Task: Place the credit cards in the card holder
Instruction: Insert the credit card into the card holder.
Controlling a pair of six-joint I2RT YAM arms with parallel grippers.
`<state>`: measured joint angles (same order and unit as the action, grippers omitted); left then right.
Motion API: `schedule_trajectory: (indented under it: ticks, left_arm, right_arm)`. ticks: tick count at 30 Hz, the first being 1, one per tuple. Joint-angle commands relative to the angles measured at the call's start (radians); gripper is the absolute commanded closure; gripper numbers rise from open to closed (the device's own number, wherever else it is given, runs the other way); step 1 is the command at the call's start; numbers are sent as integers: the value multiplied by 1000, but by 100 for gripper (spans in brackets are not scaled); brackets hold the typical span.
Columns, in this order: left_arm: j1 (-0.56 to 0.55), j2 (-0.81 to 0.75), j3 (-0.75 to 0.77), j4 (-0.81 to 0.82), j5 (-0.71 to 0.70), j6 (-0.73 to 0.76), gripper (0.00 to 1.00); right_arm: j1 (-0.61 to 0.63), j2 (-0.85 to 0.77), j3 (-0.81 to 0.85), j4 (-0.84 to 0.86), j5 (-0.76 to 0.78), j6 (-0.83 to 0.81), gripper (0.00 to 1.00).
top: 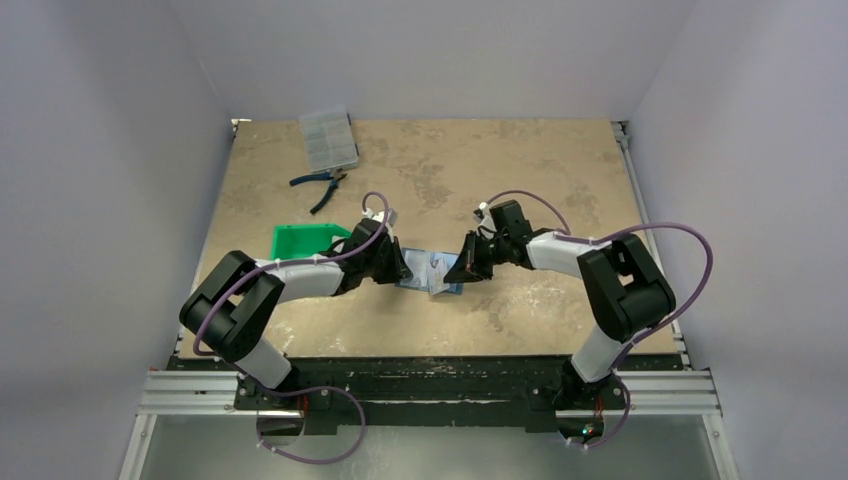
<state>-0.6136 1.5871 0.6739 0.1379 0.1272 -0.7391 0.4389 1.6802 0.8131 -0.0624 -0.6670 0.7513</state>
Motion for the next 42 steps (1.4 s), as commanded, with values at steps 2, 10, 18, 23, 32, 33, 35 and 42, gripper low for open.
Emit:
schedule_trajectory:
  ticks: [2, 10, 18, 23, 32, 33, 35, 42]
  left_arm:
    - [0, -22, -14, 2, 4, 26, 100]
    - [1, -20, -17, 7, 11, 29, 100]
    - [1, -18, -20, 12, 19, 27, 100]
    - [0, -21, -24, 12, 20, 27, 100]
    - [1, -32, -40, 25, 27, 16, 100]
    - [-1, -32, -41, 29, 31, 12, 100]
    - [-2, -31, -41, 35, 38, 8, 100]
    - [0, -110, 6, -2, 73, 7, 76]
  right_arm:
    - [4, 18, 27, 0, -8, 0, 100]
    - [4, 57, 55, -2, 12, -22, 100]
    - [4, 95, 92, 37, 30, -35, 100]
    - [4, 96, 90, 97, 71, -42, 100]
    - [6, 97, 63, 163, 96, -24, 100]
    - [6, 99, 57, 174, 93, -17, 100]
    - [7, 98, 43, 200, 88, -5, 100]
    - [8, 114, 15, 242, 72, 2, 100]
